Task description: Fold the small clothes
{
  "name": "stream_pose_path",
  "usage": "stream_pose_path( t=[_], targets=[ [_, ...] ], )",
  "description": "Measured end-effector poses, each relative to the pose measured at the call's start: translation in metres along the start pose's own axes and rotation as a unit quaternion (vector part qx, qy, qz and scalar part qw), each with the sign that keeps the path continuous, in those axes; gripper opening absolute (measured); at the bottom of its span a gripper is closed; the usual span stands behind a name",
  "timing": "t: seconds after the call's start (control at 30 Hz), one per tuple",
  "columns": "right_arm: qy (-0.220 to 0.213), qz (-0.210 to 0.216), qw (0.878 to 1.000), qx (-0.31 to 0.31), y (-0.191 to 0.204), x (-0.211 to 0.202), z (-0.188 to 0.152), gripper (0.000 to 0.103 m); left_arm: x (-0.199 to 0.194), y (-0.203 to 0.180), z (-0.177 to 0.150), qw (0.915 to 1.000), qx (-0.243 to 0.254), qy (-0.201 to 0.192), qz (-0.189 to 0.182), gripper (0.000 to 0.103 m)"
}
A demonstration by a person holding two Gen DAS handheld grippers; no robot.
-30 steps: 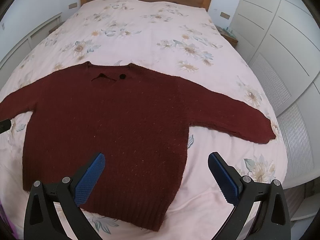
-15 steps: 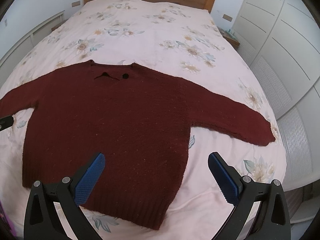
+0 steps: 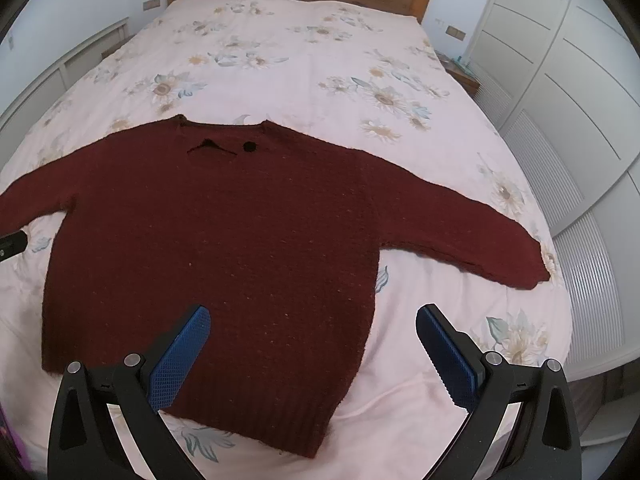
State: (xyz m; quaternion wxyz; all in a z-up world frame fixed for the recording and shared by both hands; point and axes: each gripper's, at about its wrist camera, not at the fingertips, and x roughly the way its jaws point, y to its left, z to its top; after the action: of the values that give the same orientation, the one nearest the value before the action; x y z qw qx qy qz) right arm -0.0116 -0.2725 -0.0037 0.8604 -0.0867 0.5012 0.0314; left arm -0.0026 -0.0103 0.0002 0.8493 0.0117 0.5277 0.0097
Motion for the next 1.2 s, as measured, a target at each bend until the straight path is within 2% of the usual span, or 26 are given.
stream_pose_path(
  t=[0.37, 0.53, 0.6, 0.7, 0.83, 1.03, 1.2],
  targets=[
    [-0.004, 0.000, 1.000, 0.004, -0.004, 0.002, 0.000, 0.103, 0.004, 0.002, 0.000, 1.0000, 0.001, 0.003, -0.001, 0.102],
    [-0.021, -0.002, 0.999, 0.029, -0.030, 0.010, 0.005, 0.103, 0.010, 0.003, 0.007, 1.0000, 0.005, 0.006, 0.001, 0.102],
    [-0.027, -0.016, 0.999, 0.039, -0.049, 0.018, 0.009, 0.103, 0.015, 0.003, 0.011, 0.9999, 0.011, 0.006, 0.003, 0.102],
    [-0.052, -0.063, 0.995, 0.055, -0.088, 0.029, 0.018, 0.103, 0.027, 0.004, 0.022, 0.9997, 0.015, 0.012, 0.013, 0.102],
    [-0.042, -0.111, 0.989, 0.087, -0.149, 0.056, 0.030, 0.103, 0.046, 0.008, 0.038, 0.9993, 0.013, 0.015, 0.030, 0.102],
    [-0.006, -0.122, 0.975, 0.183, -0.246, 0.108, 0.031, 0.103, 0.079, 0.019, 0.062, 0.9992, -0.005, 0.027, 0.029, 0.102],
    [0.035, -0.099, 0.949, 0.296, -0.316, 0.158, 0.015, 0.103, 0.100, 0.022, 0.071, 0.9981, -0.009, 0.040, 0.047, 0.102]
  ],
)
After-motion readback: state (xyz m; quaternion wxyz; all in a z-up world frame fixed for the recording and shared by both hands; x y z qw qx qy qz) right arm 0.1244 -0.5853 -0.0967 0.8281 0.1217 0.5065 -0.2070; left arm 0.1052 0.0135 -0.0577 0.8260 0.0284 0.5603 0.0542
